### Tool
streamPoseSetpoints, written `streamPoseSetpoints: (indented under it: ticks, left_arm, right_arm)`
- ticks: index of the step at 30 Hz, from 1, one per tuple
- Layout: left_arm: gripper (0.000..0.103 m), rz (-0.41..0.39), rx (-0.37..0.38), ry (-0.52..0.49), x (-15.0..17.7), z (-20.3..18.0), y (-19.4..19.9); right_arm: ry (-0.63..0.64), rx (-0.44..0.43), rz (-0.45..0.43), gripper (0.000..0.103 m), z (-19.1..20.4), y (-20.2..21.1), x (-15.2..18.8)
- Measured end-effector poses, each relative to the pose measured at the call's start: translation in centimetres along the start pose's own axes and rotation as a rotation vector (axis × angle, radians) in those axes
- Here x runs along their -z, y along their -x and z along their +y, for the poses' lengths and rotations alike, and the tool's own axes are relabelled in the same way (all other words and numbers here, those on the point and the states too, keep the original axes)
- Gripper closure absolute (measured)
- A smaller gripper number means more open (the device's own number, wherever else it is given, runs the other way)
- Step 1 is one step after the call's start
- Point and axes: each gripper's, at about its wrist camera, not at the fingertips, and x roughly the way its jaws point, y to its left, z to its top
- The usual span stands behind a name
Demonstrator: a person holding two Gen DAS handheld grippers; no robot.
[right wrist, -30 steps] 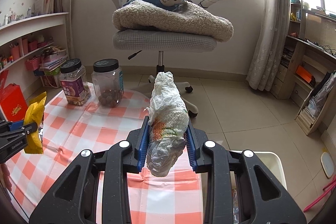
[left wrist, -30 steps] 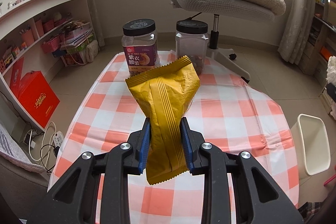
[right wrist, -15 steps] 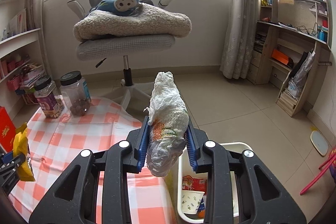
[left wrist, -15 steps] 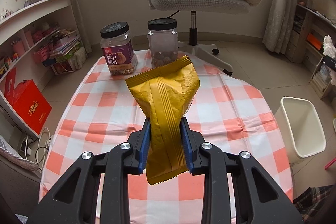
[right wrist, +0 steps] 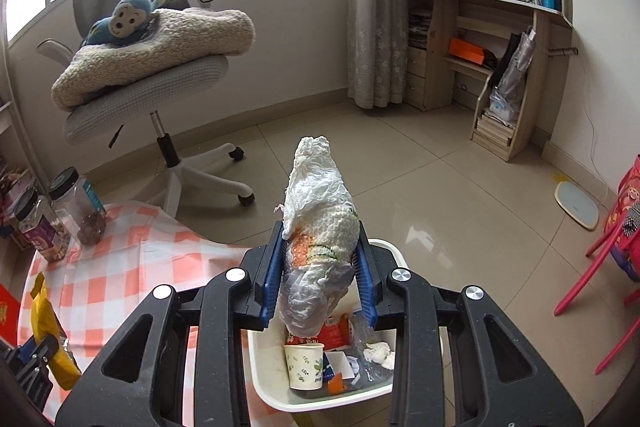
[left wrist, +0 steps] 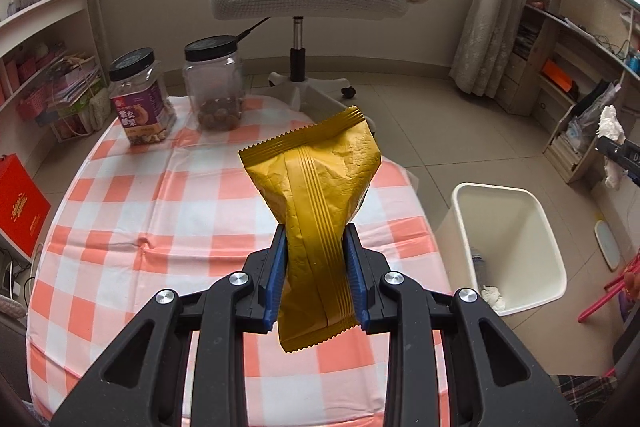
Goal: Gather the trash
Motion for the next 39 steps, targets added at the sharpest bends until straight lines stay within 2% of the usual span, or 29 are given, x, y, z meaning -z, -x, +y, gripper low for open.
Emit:
streamPoseSetpoints:
  ticks: [2, 3, 4, 5, 7, 9, 13, 22, 25, 27, 30, 35, 39]
  left_arm:
    - [0.074, -0.003, 0.022, -0.019, -0.5, -2.0, -0.1]
    - [0.074, -0.005, 0.033, -0.030, -0.7, -3.0, -0.2]
    - [0.074, -0.005, 0.045, -0.040, -1.0, -4.1, -0.3]
    - [0.074, -0.005, 0.058, -0.050, -1.2, -5.1, -0.4]
    - [0.074, -0.006, 0.085, -0.071, -1.6, -7.3, -0.6]
    - [0.074, -0.006, 0.107, -0.093, -1.8, -9.4, -0.9]
    - [0.074, 0.012, 0.153, -0.124, -2.2, -13.2, -1.6]
    - [0.069, 0.082, 0.297, -0.174, -3.4, -20.9, -3.8]
    - [0.047, 0.116, 0.339, -0.183, -4.1, -22.6, -4.3]
    - [0.042, 0.107, 0.338, -0.176, -4.2, -22.5, -3.9]
    - [0.030, 0.071, 0.297, -0.199, -4.1, -21.5, -2.6]
    - [0.012, -0.068, 0.144, -0.194, -3.8, -17.1, 1.0]
    - [0.007, -0.164, 0.063, -0.168, -3.3, -12.8, 3.8]
  right_arm:
    - [-0.030, 0.018, 0.004, 0.070, -1.4, -0.1, -0.3]
    - [-0.040, 0.026, 0.006, 0.063, -1.9, -0.2, -0.5]
    - [-0.054, 0.038, 0.004, 0.050, -2.5, -0.1, -0.6]
    - [-0.073, 0.054, -0.006, 0.044, -3.2, 0.1, -0.7]
    - [-0.112, 0.091, -0.030, 0.026, -4.6, 0.5, -1.1]
    - [-0.156, 0.133, -0.062, 0.014, -6.0, 1.1, -1.3]
    - [-0.237, 0.174, -0.092, 0.007, -9.1, 1.8, -1.7]
    - [-0.426, 0.228, -0.121, 0.007, -14.5, 2.8, -1.4]
    - [-0.482, 0.228, -0.132, 0.007, -15.7, 3.2, -1.2]
    - [-0.498, 0.228, -0.142, 0.007, -15.8, 3.5, -1.0]
    - [-0.466, 0.228, -0.171, 0.007, -14.7, 4.2, -0.9]
    - [-0.316, 0.192, -0.212, 0.007, -10.4, 5.6, -0.7]
    - [-0.188, 0.189, -0.291, 0.007, -6.2, 7.7, 0.2]
